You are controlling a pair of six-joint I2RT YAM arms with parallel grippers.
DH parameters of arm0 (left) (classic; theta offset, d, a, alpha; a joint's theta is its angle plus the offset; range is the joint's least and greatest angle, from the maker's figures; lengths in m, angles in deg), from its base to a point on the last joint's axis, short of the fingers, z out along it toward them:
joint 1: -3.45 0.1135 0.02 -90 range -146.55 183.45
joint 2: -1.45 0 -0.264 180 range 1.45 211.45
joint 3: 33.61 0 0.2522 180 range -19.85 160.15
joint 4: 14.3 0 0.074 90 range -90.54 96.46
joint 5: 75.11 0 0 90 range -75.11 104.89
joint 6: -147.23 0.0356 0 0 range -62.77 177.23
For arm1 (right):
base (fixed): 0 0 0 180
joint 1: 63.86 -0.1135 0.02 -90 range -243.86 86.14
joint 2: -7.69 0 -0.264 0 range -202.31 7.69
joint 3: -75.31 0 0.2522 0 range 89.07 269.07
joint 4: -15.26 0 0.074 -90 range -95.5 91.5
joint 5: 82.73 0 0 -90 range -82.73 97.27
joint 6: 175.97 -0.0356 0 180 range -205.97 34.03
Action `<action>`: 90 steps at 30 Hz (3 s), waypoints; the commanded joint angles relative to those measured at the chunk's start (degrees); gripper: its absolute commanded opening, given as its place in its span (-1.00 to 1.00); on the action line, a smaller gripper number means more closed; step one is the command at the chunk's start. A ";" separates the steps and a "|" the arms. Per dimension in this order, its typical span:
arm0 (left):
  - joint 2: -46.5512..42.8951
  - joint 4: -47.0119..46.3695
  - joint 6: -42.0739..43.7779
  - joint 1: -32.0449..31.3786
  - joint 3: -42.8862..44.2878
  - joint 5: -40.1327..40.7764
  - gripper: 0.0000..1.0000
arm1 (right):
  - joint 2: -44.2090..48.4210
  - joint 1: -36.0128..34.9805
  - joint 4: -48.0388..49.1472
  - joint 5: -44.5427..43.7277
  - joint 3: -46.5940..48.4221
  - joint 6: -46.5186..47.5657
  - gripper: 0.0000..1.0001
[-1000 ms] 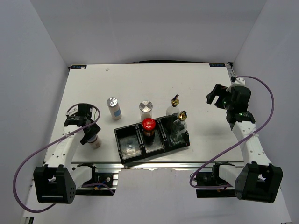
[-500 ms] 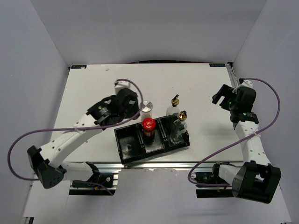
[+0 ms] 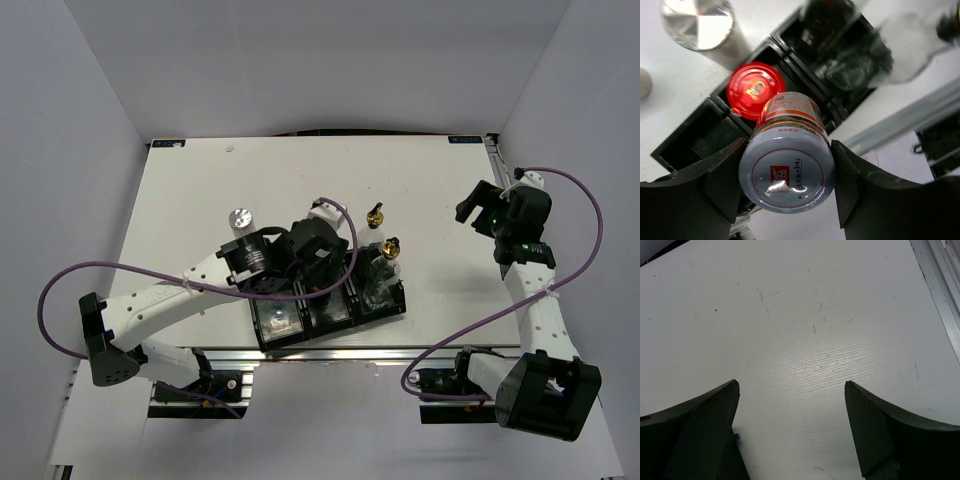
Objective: Organize the condiment bottles
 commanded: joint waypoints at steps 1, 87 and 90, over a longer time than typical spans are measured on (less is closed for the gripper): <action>-2.29 -3.45 1.64 -1.44 -0.95 -4.00 -1.00 | 0.46 0.41 0.93 0.94 2.26 -0.03 0.79; 23.02 -16.37 6.73 21.76 7.58 -2.77 0.96 | 3.18 0.59 3.65 2.61 -0.29 0.93 0.79; 23.91 -16.37 6.82 21.85 7.40 -4.26 0.96 | 3.18 0.59 3.83 2.52 -0.29 0.85 0.79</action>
